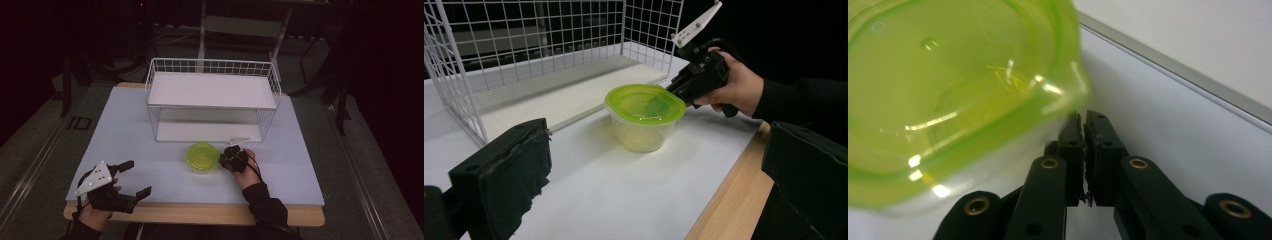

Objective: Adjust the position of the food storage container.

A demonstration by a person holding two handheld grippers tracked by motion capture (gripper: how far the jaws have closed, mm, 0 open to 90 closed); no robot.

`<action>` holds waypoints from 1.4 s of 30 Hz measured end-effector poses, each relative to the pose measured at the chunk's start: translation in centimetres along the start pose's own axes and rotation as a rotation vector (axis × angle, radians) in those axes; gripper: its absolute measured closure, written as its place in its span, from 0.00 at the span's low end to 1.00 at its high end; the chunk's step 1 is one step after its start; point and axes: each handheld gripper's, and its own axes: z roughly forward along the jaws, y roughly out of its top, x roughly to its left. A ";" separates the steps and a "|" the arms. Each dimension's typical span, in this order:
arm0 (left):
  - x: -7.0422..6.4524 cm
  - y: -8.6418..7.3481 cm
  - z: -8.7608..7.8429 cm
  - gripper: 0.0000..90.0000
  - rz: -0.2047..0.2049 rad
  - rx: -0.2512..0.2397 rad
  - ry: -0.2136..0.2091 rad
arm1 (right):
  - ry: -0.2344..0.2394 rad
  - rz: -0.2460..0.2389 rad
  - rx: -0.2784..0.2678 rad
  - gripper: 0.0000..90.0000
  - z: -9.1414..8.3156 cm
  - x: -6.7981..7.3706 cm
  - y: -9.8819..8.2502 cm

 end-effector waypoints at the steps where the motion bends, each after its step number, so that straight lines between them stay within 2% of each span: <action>1: 0.0 0.0 0.0 0.01 0.001 0.000 0.000 | -0.008 0.013 0.023 0.98 -0.6 0.1 -0.3; 4: -0.1 0.0 0.0 0.01 0.006 0.004 0.001 | -0.004 0.011 0.045 1.00 -1.1 0.4 -0.9; 5: -0.1 0.0 0.0 0.01 0.008 0.005 0.001 | 0.033 0.007 0.047 1.00 -1.7 1.0 -1.4; 6: -0.1 0.0 0.0 0.01 0.008 0.005 0.001 | 0.033 0.007 0.047 1.00 -1.7 1.0 -1.4; 8: -0.1 0.0 0.0 0.01 0.011 0.006 0.002 | 0.086 -0.018 0.040 1.00 -2.3 2.3 -1.6; 13: -0.1 0.0 0.0 0.01 0.008 0.004 0.003 | 0.134 -0.049 0.054 1.00 -2.1 4.1 -1.7; 18: -0.1 0.0 0.0 0.01 0.006 0.002 0.000 | 0.127 -0.052 0.047 1.00 -1.7 4.4 -1.3; 21: -0.1 0.0 0.0 0.01 0.006 0.003 0.000 | 0.108 -0.049 0.048 1.00 -1.6 4.2 -1.1; 27: -0.1 0.0 0.0 0.01 0.008 0.006 -0.001 | 0.078 -0.011 0.031 1.00 -1.5 3.5 -0.6; 32: -0.1 0.0 0.1 0.01 0.003 0.005 -0.004 | 0.077 -0.009 0.026 0.97 -1.7 3.2 -0.7; 36: -0.1 0.0 0.1 0.01 0.005 -0.001 -0.015 | 0.050 -0.025 0.011 0.85 -3.0 3.0 -0.9; 41: -0.2 0.0 0.3 0.01 0.014 -0.001 -0.032 | 0.041 -0.068 -0.039 0.55 -5.1 3.0 -0.8; 42: -0.3 0.1 0.3 0.01 0.014 0.001 -0.033 | 0.041 -0.071 -0.050 0.55 -5.5 3.1 -0.8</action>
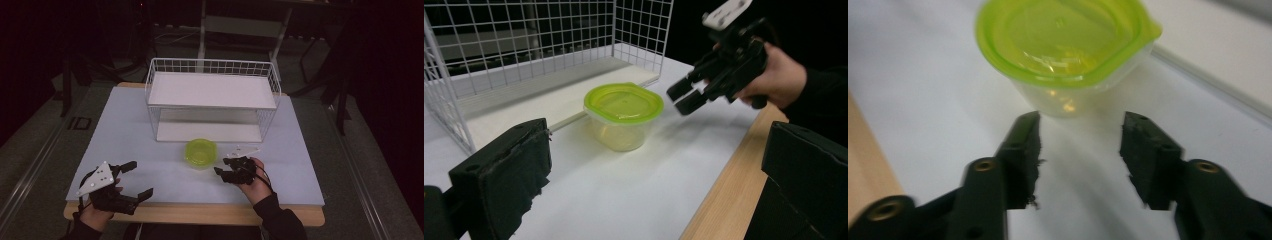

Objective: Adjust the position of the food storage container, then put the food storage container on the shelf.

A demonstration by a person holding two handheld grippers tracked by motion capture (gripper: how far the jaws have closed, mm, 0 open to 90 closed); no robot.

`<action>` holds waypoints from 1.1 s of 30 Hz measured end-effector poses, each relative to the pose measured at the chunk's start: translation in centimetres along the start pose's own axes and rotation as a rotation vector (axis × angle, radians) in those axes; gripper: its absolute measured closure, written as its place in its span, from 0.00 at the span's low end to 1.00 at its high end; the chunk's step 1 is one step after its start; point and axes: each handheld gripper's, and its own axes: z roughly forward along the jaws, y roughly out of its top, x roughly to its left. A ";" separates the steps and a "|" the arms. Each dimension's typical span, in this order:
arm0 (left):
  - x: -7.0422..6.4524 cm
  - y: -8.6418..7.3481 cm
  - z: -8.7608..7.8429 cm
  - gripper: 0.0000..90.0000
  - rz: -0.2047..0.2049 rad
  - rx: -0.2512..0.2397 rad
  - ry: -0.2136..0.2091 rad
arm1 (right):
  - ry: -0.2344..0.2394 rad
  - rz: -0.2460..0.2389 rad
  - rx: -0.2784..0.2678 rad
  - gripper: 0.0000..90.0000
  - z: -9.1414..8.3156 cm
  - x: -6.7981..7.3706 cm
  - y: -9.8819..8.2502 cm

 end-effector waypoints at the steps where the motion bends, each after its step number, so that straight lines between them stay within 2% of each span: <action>1: 0.0 0.1 0.0 0.01 -0.001 -0.001 -0.002 | 0.000 -0.009 -0.014 0.51 -0.5 0.1 0.0; 2: 0.0 0.1 0.0 0.01 -0.001 -0.001 -0.002 | 0.000 -0.009 -0.014 0.51 -0.5 0.1 0.0; 3: -0.1 0.2 0.1 0.01 0.006 -0.007 -0.006 | 0.000 -0.013 -0.031 0.44 -0.9 0.2 0.1; 4: -0.1 0.2 0.2 0.01 0.013 -0.009 -0.008 | 0.011 -0.022 -0.045 0.33 -1.9 0.4 0.2; 6: -0.3 0.4 0.3 0.01 0.031 -0.013 -0.010 | 0.019 -0.028 -0.079 0.27 -3.1 0.5 0.2; 8: -0.5 0.7 0.5 0.01 0.048 -0.023 -0.016 | 0.035 -0.021 -0.117 0.17 -4.1 0.5 0.3; 9: -0.6 0.9 0.7 0.01 0.049 -0.023 -0.028 | 0.051 -0.024 -0.128 0.16 -4.6 0.5 0.3; 11: -0.8 1.3 1.0 0.01 0.038 -0.017 -0.045 | 0.032 -0.040 -0.147 0.15 -5.4 0.6 0.5; 13: -0.8 1.5 1.2 0.01 0.029 -0.005 -0.057 | 0.037 -0.039 -0.155 0.15 -5.8 0.6 0.6; 14: -1.0 2.0 1.7 0.01 0.002 0.030 -0.084 | 0.034 -0.042 -0.164 0.15 -6.1 0.6 0.7; 16: -1.2 2.5 2.1 0.01 0.010 0.057 -0.065 | 0.024 -0.054 -0.188 0.16 -6.9 0.4 1.1; 18: -1.3 3.0 2.6 0.01 0.021 0.077 -0.067 | 0.013 -0.061 -0.197 0.16 -7.1 0.3 1.3; 20: -1.4 3.6 3.1 0.01 0.031 0.084 -0.065 | 0.011 -0.074 -0.221 0.21 -7.3 0.2 1.6; 22: -1.3 4.3 3.6 0.01 0.025 0.089 -0.075 | -0.015 -0.090 -0.223 0.21 -7.4 0.2 2.0; 25: -1.0 5.4 4.5 0.01 0.031 0.100 -0.066 | -0.016 -0.121 -0.212 0.21 -7.3 -0.1 2.7; 27: -0.7 5.9 5.2 0.01 0.017 0.109 -0.073 | 0.002 -0.115 -0.213 0.21 -7.2 -0.3 3.2; 29: -0.3 6.4 6.0 0.01 0.014 0.119 -0.069 | 0.000 -0.096 -0.231 0.19 -7.1 -0.6 3.6; 31: -0.1 6.7 6.6 0.01 0.015 0.130 -0.059 | -0.004 -0.073 -0.214 0.19 -6.9 -0.7 4.1; 33: 0.3 7.0 7.3 0.01 -0.006 0.134 -0.062 | -0.003 -0.061 -0.208 0.19 -6.6 -0.8 4.5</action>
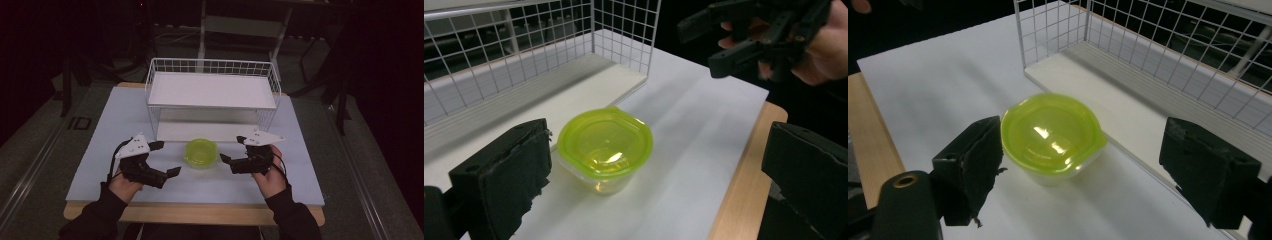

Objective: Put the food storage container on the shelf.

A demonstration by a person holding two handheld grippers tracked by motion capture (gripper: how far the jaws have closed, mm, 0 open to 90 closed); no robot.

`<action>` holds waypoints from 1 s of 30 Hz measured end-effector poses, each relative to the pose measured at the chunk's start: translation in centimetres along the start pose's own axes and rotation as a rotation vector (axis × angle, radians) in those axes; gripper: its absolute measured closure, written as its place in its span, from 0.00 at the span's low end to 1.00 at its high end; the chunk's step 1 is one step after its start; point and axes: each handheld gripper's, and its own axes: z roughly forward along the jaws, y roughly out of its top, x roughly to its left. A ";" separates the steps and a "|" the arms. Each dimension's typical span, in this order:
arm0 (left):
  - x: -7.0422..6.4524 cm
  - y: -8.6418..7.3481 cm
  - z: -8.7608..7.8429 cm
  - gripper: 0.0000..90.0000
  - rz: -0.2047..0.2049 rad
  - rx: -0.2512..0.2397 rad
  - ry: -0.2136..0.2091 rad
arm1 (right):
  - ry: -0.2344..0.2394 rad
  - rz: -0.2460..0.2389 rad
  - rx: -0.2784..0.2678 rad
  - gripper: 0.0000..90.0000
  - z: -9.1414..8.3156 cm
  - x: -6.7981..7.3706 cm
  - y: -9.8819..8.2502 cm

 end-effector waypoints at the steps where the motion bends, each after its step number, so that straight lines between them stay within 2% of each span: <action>1: 0.2 0.1 0.3 0.01 -0.007 -0.001 0.001 | 0.000 0.008 0.011 0.19 0.2 -0.1 0.1; 7: 1.0 0.6 2.1 0.01 -0.034 0.021 0.007 | 0.020 0.091 0.021 0.16 1.2 -0.9 0.5; 11: 1.6 0.8 3.2 0.01 -0.053 0.032 0.008 | 0.007 0.114 0.037 0.15 1.8 -1.3 0.7; 13: 2.1 0.9 3.7 0.01 -0.063 0.030 0.007 | 0.022 0.118 0.032 0.15 2.0 -1.5 0.7; 15: 2.5 0.9 4.1 0.01 -0.081 0.034 0.013 | -0.006 0.129 0.021 0.15 2.2 -1.8 0.8; 16: 2.6 0.9 4.3 0.01 -0.080 0.040 0.022 | 0.004 0.133 0.023 0.15 2.3 -1.9 0.8; 18: 3.1 0.7 4.8 0.01 -0.087 0.047 0.033 | -0.021 0.138 0.036 0.16 2.6 -2.1 0.9; 20: 3.5 0.4 5.3 0.01 -0.112 0.056 0.040 | -0.034 0.145 0.058 0.16 3.0 -2.4 0.9; 23: 4.1 -0.1 6.2 0.01 -0.136 0.078 0.054 | -0.041 0.178 0.068 0.23 3.6 -2.7 0.9; 25: 4.5 -0.6 6.9 0.01 -0.176 0.106 0.052 | -0.026 0.210 0.073 0.27 4.1 -3.0 0.9; 29: 5.3 -1.5 7.7 0.01 -0.260 0.142 0.050 | -0.025 0.254 0.111 0.34 5.1 -3.3 0.5; 30: 5.4 -1.6 7.9 0.05 -0.279 0.150 0.064 | -0.029 0.264 0.122 0.35 5.3 -3.2 0.4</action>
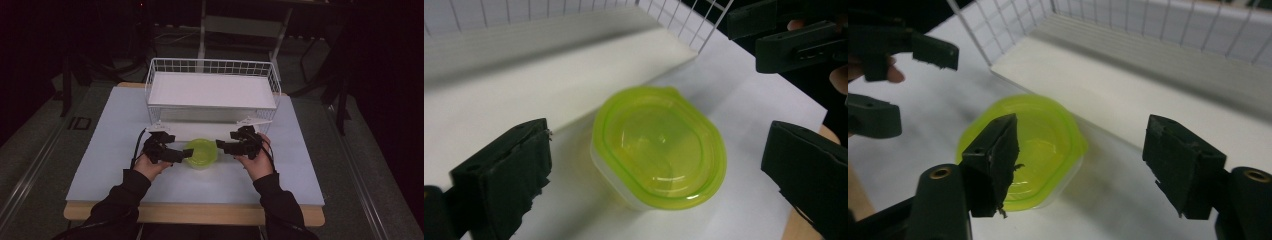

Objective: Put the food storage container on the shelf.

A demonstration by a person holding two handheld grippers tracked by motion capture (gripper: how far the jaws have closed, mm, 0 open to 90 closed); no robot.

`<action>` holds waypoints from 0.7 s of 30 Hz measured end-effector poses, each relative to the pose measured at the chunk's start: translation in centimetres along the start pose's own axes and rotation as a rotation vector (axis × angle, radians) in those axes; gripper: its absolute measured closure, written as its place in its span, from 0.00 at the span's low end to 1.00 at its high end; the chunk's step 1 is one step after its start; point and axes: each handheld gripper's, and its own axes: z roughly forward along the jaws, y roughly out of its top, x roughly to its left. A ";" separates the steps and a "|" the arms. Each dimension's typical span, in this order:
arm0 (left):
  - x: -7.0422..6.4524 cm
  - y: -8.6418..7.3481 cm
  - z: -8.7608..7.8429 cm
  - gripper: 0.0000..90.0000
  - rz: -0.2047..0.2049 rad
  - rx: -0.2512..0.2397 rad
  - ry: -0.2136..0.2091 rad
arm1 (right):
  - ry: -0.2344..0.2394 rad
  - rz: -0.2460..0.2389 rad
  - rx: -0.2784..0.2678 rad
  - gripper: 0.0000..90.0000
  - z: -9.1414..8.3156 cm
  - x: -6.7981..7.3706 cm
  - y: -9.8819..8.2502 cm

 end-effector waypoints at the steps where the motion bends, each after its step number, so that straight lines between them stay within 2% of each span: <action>1: 0.2 -0.1 0.2 0.07 -0.022 0.005 -0.001 | 0.007 0.007 0.017 0.36 0.3 0.0 -0.1; 2: 0.4 -0.2 0.4 0.07 -0.041 0.009 -0.017 | 0.003 0.012 0.031 0.37 0.6 0.1 -0.3; 5: 0.8 -0.5 0.9 0.10 -0.078 0.035 0.002 | -0.018 0.015 0.066 0.41 1.4 0.3 -0.8; 6: 0.9 -0.6 1.1 0.13 -0.094 0.042 0.015 | -0.027 0.012 0.080 0.45 1.6 0.4 -1.0; 8: 1.0 -0.8 1.3 0.17 -0.107 0.055 0.006 | -0.001 0.059 0.104 0.47 2.2 0.5 -1.3; 9: 1.0 -0.9 1.4 0.17 -0.111 0.066 0.011 | -0.004 0.077 0.111 0.48 2.4 0.5 -1.4; 12: 1.3 -1.1 1.8 0.18 -0.151 0.112 -0.009 | -0.003 0.131 0.124 0.49 2.8 0.4 -1.5; 15: 1.5 -1.4 2.2 0.22 -0.175 0.138 -0.014 | 0.016 0.210 0.133 0.53 3.1 0.0 -1.6; 17: 1.7 -1.5 2.4 0.22 -0.212 0.141 -0.041 | 0.017 0.254 0.152 0.56 3.3 -0.1 -1.6; 21: 1.8 -1.7 2.8 0.28 -0.241 0.152 -0.059 | 0.019 0.289 0.183 0.61 3.8 0.0 -1.9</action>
